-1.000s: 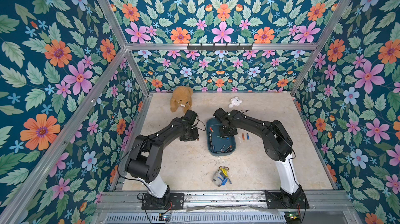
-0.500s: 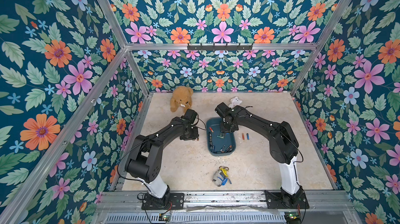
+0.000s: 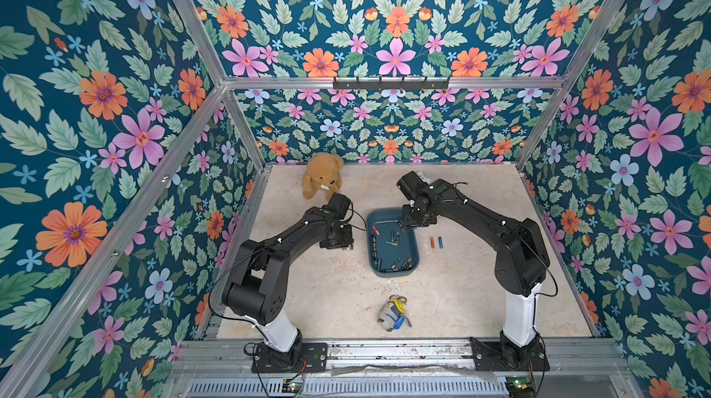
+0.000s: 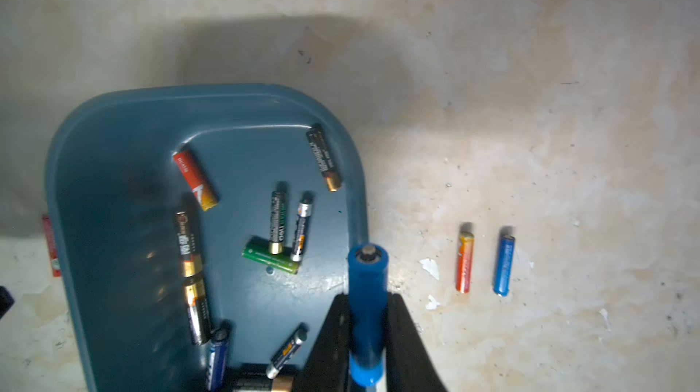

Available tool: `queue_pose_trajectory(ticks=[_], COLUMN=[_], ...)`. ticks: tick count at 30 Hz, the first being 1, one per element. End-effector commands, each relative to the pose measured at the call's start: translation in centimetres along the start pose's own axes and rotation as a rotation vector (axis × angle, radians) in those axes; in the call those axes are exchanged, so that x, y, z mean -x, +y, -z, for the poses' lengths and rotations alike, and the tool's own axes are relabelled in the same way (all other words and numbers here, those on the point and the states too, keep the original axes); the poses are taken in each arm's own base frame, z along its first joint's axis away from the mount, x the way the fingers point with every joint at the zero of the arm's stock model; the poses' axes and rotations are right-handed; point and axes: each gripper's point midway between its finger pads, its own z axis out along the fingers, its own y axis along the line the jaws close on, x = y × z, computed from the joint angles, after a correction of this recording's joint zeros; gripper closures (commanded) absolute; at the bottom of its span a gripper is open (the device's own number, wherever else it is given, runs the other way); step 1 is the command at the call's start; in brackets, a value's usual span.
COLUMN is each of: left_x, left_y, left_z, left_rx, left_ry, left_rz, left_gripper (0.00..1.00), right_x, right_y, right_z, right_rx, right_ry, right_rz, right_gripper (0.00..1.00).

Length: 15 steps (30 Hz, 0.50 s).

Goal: Take the batteries out of the storage box
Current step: Place the battery at the center of the board.

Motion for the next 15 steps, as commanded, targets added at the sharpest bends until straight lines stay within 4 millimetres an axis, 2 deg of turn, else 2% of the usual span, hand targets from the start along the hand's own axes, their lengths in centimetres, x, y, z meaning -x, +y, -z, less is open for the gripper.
queue_pose_trajectory(ticks=[1, 7, 15], left_x=[-0.2, -0.1, 0.0], left_y=[0.3, 0.2, 0.0], left_z=[0.0, 0.0, 0.0], left_rx=[0.016, 0.014, 0.014], left_ry=[0.009, 0.011, 0.011], left_rz=[0.0, 0.001, -0.001], left_gripper=[0.7, 0.69, 0.69], right_x=[0.0, -0.8, -2.2], right_y=[-2.0, -5.0, -7.9], right_z=[0.3, -0.3, -1.2], right_rx=[-0.039, -0.075, -0.104], right_ry=[-0.01, 0.002, 0.022], right_rz=[-0.006, -0.031, -0.06], right_gripper=[0.81, 0.81, 0.81])
